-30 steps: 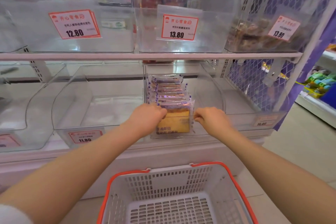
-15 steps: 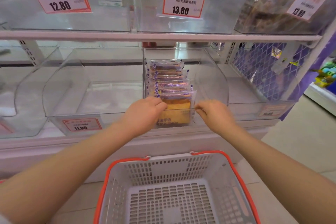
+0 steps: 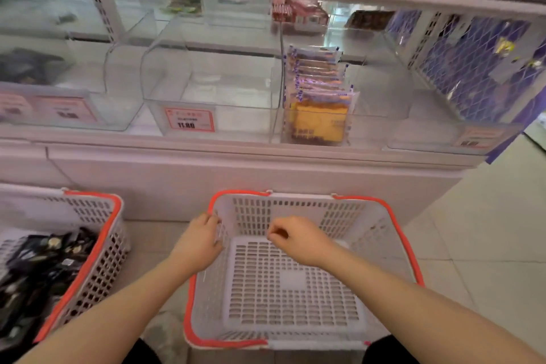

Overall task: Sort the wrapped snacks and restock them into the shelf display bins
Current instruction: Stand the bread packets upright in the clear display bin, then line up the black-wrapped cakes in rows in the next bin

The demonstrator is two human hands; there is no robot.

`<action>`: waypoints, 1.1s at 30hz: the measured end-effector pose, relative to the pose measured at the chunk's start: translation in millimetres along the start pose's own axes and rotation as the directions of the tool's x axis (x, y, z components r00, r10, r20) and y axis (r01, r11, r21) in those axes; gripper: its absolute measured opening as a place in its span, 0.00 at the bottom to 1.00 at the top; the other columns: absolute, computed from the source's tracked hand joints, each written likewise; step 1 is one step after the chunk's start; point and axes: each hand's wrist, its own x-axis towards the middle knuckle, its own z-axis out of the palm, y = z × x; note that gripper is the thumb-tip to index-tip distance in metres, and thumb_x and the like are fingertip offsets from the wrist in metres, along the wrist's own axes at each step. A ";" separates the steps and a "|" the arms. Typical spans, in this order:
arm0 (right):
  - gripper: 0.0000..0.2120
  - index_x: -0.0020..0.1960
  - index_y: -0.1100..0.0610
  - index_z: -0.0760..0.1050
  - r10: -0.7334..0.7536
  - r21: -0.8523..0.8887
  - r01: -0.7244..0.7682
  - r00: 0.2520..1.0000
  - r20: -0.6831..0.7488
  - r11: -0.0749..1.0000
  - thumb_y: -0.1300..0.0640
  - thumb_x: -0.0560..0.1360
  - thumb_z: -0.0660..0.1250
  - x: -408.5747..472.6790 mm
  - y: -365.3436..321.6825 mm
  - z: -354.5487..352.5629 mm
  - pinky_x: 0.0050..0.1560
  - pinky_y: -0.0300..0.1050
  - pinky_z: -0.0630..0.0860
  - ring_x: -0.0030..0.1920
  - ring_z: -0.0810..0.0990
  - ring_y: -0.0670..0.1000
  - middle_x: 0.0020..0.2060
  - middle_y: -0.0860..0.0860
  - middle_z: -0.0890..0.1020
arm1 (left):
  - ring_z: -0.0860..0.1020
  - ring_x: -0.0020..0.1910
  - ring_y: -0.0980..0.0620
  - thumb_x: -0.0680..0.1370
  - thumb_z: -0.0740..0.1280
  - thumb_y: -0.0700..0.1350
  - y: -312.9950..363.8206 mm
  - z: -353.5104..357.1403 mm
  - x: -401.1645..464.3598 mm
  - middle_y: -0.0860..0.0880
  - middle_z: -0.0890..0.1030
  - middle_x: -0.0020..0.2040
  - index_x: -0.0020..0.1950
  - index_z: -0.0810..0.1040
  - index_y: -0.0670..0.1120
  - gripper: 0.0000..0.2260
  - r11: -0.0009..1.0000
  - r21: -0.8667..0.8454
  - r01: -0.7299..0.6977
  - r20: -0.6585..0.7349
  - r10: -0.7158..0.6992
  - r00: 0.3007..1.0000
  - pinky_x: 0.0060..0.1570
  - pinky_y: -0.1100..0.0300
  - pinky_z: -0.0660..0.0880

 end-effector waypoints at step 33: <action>0.13 0.59 0.63 0.71 0.716 0.258 -0.669 0.632 -0.296 0.697 0.67 0.75 0.57 -97.2 147.3 77.6 0.52 0.48 0.70 0.56 0.76 0.59 0.56 0.59 0.77 | 0.73 0.55 0.55 0.79 0.59 0.40 178.2 69.2 -12.8 0.50 0.74 0.63 0.66 0.71 0.45 0.15 0.728 -0.675 0.125 0.347 0.163 0.924 0.55 0.64 0.67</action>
